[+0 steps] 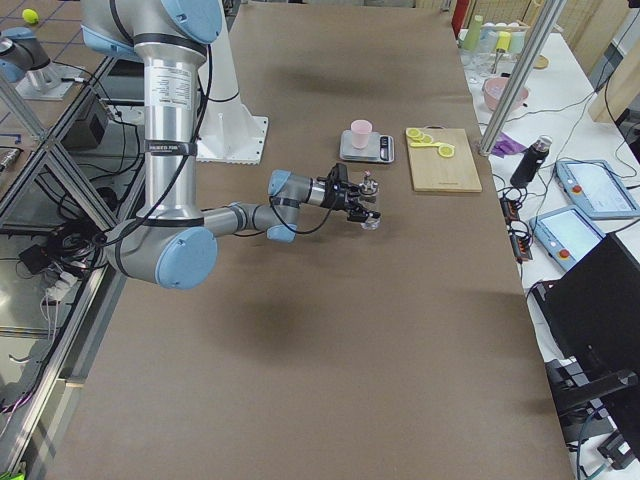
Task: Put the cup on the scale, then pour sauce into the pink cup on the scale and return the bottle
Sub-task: 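Lift the glass dispenser bottle with the right gripper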
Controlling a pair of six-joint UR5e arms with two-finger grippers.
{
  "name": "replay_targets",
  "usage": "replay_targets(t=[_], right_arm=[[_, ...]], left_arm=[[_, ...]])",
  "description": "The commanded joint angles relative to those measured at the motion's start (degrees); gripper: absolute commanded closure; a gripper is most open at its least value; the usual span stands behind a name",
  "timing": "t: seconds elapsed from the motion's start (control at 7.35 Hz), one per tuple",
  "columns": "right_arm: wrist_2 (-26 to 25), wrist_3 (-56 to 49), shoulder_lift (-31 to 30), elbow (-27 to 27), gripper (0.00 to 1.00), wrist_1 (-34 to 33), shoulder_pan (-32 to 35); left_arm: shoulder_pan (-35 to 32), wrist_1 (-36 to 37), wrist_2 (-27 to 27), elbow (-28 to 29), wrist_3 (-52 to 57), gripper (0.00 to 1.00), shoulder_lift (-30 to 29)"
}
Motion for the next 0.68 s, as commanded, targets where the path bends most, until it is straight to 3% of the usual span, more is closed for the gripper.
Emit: replay_targets(t=[0.0, 0.27, 0.54], right_arm=[[0.9, -1.5, 0.5, 0.5, 1.0, -0.4, 0.2], [1.1, -1.6, -0.1, -0.6, 1.0, -1.1, 0.2], [1.1, -2.5, 0.4, 0.2, 1.0, -8.4, 0.3]], left_arm=[[0.0, -0.2, 0.1, -0.1, 0.0, 0.02, 0.2], [-0.1, -1.6, 0.2, -0.2, 0.0, 0.02, 1.6], [-0.1, -3.6, 0.1, -0.2, 0.0, 0.02, 3.5]])
